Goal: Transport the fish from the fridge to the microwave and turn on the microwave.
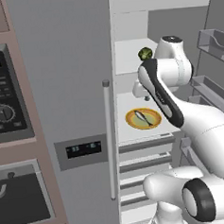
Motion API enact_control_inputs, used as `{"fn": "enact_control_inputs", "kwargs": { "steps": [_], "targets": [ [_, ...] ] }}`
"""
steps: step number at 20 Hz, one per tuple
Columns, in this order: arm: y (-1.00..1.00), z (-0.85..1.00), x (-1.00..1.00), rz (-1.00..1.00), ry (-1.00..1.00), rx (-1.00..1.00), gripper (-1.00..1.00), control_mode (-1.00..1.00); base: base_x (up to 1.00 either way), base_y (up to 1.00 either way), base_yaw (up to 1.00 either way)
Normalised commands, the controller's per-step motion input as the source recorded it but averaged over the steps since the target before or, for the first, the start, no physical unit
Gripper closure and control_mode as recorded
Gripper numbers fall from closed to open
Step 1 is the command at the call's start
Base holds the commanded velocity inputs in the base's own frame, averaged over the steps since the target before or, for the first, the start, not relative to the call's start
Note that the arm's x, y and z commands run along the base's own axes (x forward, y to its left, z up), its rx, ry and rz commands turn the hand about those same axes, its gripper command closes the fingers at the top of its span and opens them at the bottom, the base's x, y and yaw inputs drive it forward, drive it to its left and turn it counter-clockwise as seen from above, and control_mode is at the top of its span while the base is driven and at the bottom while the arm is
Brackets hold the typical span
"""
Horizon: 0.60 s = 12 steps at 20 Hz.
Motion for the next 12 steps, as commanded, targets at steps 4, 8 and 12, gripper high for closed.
{"fn": "enact_control_inputs", "kwargs": {
  "steps": [4,8,12],
  "targets": [
    [0.00,-0.17,-0.15,0.00,0.00,0.00,-1.00,-1.00,0.00,0.00,0.00],
    [0.00,-0.48,-0.16,0.00,-0.02,-0.08,-1.00,-1.00,0.00,0.00,0.00],
    [-0.08,-0.50,-0.03,0.01,-0.08,-0.07,-1.00,-1.00,0.00,0.00,0.00]
  ]
}}
